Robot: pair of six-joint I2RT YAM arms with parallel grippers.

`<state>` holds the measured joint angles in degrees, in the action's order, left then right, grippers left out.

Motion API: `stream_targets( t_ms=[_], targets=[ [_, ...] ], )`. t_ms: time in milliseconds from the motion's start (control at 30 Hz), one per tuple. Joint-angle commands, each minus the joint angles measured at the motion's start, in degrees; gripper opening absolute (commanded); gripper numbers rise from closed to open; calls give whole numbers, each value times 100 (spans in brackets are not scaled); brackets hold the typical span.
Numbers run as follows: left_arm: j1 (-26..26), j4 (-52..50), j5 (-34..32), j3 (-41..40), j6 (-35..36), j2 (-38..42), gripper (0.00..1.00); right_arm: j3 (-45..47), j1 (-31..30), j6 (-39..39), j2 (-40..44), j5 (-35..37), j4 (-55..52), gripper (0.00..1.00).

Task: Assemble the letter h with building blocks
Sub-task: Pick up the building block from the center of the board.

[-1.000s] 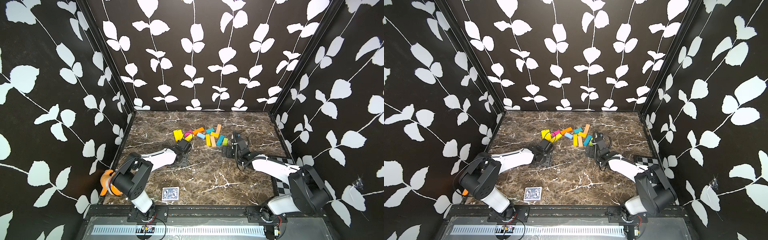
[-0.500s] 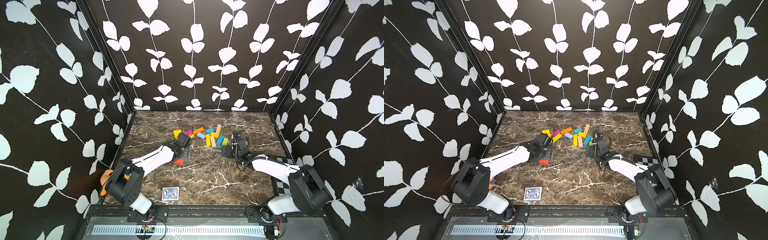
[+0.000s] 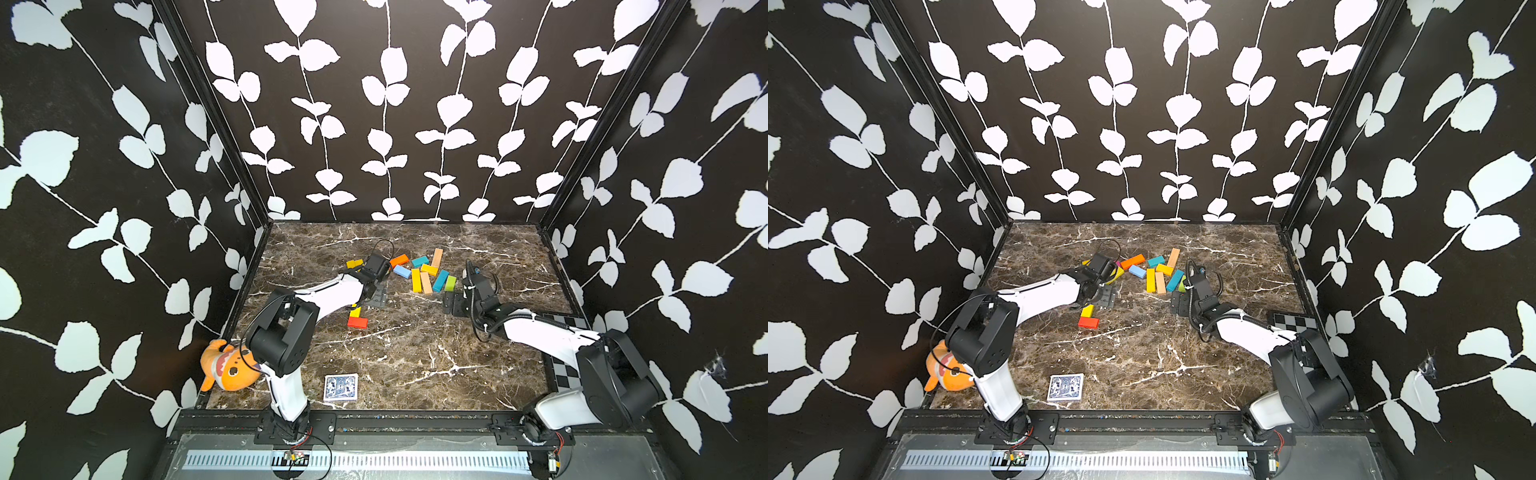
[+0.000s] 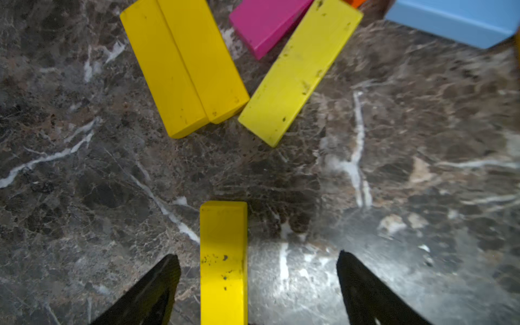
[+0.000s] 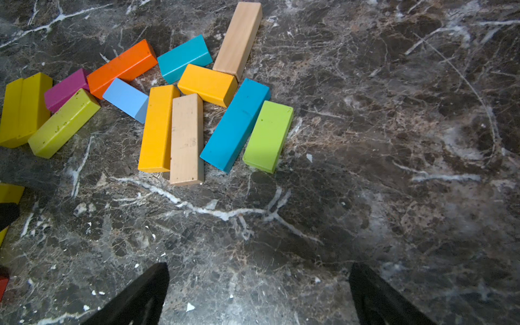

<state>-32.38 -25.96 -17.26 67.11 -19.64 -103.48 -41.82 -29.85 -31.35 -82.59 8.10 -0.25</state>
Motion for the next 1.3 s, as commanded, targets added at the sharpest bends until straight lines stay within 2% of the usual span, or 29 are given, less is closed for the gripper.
stream_targets(
  t_ms=[0, 233, 367, 467, 533, 800, 1000, 1267],
  targets=[
    [119, 179, -29, 159, 83, 165, 89, -48, 31, -63, 22, 16, 121, 99],
    [257, 574, 348, 500, 105, 304, 90, -47, 30, -105, 6, -4, 122, 99],
    [289, 556, 709, 1208, 288, -152, 89, -45, 31, -110, -11, -23, 139, 99],
    [322, 310, 735, 1887, 349, -648, 87, -45, 31, -108, -12, 3, 121, 99],
    [405, 55, 840, 2366, 257, -1054, 84, -45, 30, -112, -4, 10, 122, 99],
    [464, 202, 902, 3112, -400, -1908, 80, -36, 31, -116, -12, 36, 120, 99],
    [461, 394, 606, 3170, -948, -2120, 80, -26, 31, -112, 46, 75, 122, 99],
    [449, 256, 415, 3298, -1051, -2356, 80, -27, 27, -108, 26, 61, 128, 99]
  ],
)
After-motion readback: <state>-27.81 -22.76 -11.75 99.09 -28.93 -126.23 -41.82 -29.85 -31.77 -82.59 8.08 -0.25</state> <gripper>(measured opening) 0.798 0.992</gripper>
